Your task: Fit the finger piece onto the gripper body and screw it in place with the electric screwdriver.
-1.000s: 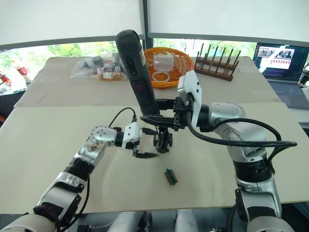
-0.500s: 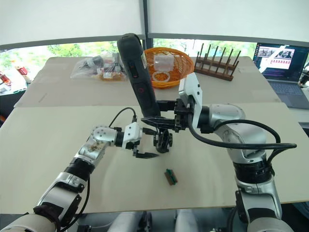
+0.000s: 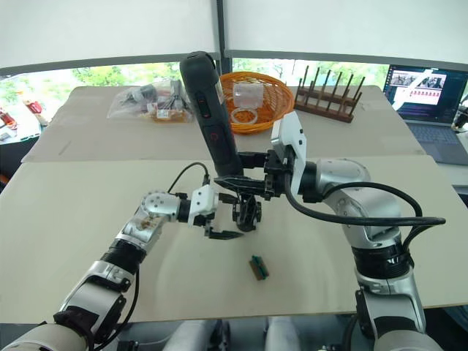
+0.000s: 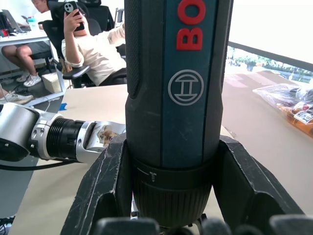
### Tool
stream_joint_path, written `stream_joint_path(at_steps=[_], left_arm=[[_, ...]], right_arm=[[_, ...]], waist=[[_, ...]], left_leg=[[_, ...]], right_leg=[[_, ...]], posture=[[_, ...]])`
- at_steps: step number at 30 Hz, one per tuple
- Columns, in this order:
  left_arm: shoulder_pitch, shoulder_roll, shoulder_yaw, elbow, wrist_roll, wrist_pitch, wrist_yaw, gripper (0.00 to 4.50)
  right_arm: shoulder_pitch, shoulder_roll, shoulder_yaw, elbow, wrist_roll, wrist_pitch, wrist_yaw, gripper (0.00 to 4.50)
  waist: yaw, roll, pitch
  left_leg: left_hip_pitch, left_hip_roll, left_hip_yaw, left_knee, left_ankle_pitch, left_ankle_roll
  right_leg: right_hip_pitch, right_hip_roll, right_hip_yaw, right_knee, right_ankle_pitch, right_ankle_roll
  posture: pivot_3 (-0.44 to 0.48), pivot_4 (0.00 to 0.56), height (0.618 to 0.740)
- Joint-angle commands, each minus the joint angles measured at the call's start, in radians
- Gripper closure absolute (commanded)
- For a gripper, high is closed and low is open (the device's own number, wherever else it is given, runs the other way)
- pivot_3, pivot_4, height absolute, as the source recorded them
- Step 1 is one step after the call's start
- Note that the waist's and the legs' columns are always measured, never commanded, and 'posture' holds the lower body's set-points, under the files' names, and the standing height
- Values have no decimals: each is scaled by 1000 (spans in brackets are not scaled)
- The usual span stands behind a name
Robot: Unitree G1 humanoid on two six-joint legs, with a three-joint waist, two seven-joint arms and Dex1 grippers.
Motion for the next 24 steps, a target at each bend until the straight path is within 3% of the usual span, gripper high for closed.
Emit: stream_joint_path(at_steps=[1,12,21,24], left_arm=[[-18,-16,-4,3,12,-22,19,0],[-25,-22,-1,18,19,-31,30,0],[-26,-34,7,30,2,-15,33,0],[-32,-47,8,54,-1,-19,33,911]], right_arm=[[-1,7,-18,-40,24,-12,-12,2608],[-9,16,-11,-47,26,-6,-31,2608],[64,-7,-25,-76,-8,-89,-12,2608],[88,-3,-33,-87,-2,-112,-19,2608]], waist=[[0,0,0],[0,0,0],[1,0,0],[1,0,0]], left_leg=[[0,0,0,0,0,0],[0,0,0,0,0,0],[0,0,0,0,0,0],[0,0,0,0,0,0]], right_leg=[[0,0,0,0,0,0],[0,0,0,0,0,0],[0,0,0,0,0,0],[1,0,0,0,0,0]], posture=[[0,150,740],[0,150,740],[0,150,740],[0,150,740]])
